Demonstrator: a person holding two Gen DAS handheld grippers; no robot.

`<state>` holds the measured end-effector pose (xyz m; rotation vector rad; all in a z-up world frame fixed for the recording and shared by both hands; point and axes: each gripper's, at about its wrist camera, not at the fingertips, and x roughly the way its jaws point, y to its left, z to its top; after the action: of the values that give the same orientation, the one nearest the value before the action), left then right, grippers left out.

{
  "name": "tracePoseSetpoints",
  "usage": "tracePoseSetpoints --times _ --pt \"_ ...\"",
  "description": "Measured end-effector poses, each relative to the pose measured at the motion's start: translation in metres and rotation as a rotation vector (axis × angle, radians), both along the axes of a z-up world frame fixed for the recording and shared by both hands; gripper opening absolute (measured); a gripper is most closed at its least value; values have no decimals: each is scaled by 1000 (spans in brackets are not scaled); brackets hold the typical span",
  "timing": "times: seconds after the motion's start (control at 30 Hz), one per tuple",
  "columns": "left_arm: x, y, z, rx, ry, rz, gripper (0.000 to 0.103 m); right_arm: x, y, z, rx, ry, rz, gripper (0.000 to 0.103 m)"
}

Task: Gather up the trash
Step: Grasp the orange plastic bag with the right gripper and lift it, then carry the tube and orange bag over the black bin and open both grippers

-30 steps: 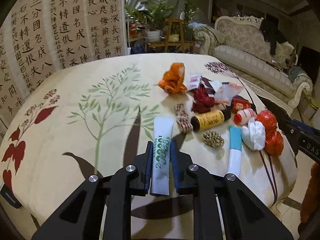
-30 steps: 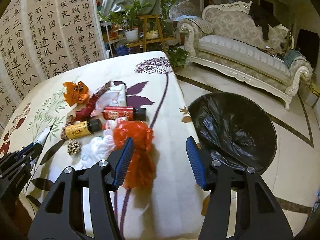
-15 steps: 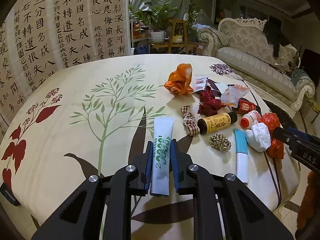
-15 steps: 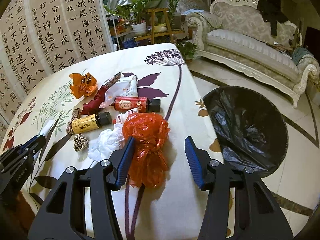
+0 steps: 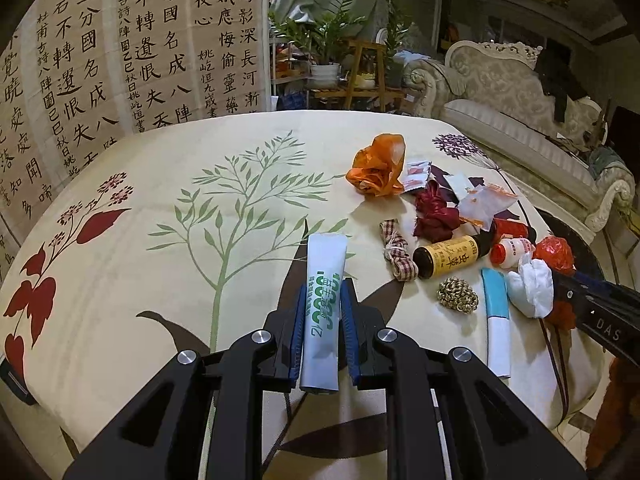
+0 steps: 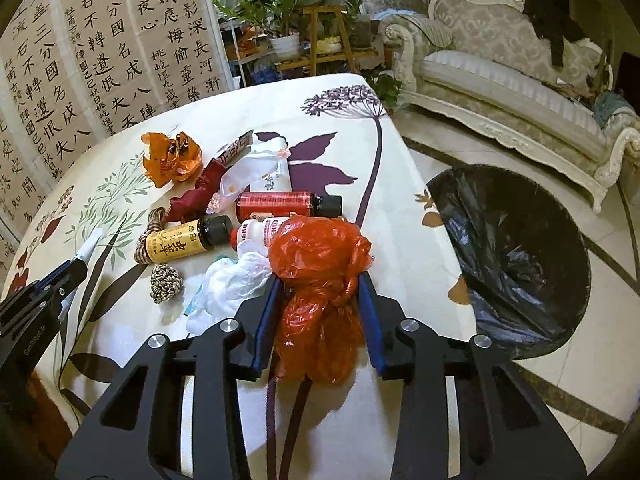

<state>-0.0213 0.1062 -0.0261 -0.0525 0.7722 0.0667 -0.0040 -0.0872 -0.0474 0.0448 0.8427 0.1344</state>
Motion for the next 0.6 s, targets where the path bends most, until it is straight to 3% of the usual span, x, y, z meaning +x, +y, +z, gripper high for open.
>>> tracePoseSetpoints --times 0.27,0.6 --pt "2 -18 11 -21 -43 -38 19 -5 -22 13 2 -46 -48 34" --pt "17 -93 28 -34 -108 -193 19 -1 -95 21 -22 -107 -215 34"
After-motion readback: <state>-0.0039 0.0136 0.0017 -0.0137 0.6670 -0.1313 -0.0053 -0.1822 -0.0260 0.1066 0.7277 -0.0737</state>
